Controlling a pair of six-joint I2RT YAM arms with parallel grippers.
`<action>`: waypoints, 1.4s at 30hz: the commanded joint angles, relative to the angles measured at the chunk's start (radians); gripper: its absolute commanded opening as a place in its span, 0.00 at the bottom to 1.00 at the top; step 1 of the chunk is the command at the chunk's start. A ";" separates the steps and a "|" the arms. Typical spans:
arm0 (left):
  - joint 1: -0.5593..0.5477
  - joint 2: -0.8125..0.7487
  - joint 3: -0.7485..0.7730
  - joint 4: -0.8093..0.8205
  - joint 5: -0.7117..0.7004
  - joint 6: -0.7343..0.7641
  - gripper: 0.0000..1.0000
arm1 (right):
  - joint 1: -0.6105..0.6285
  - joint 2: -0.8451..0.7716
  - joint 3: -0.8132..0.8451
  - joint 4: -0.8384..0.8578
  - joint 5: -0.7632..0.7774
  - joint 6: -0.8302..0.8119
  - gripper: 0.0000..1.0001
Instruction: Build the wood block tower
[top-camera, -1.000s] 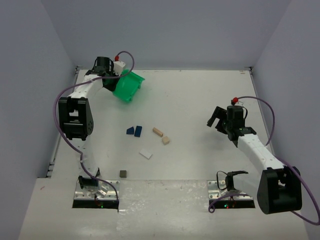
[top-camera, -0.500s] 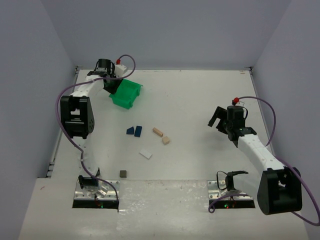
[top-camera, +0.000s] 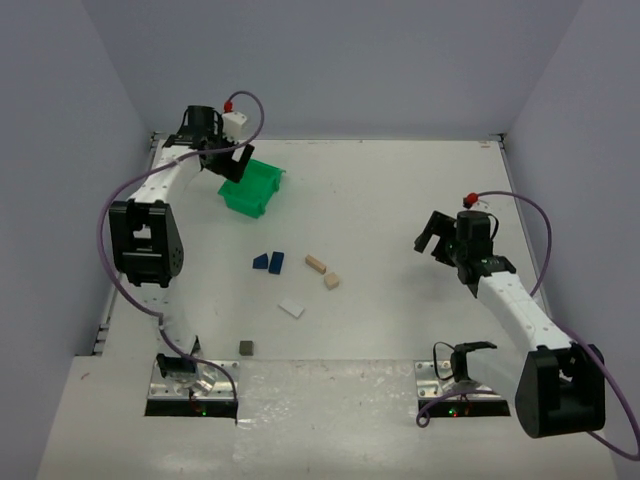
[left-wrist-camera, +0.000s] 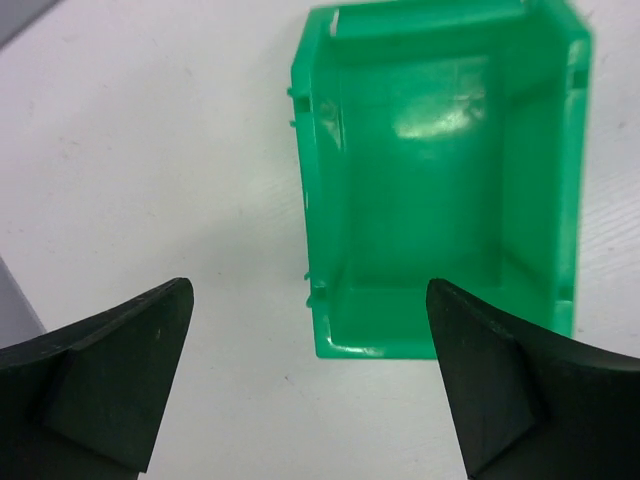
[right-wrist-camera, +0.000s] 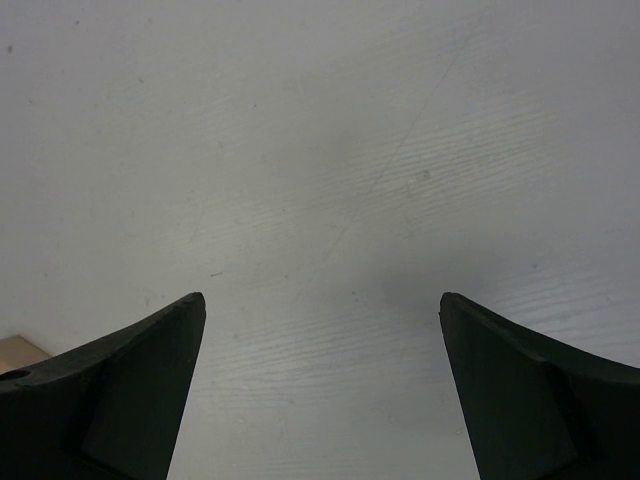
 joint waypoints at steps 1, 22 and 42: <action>-0.020 -0.214 0.063 0.062 0.081 -0.110 1.00 | 0.001 -0.061 0.011 0.093 -0.100 -0.047 0.99; -0.230 -0.815 -0.880 0.783 -0.398 -0.961 1.00 | 0.462 0.285 0.255 0.208 -0.290 -0.439 0.99; -0.230 -0.847 -0.981 0.803 -0.523 -1.004 1.00 | 0.652 0.856 0.693 0.004 -0.289 -0.558 0.47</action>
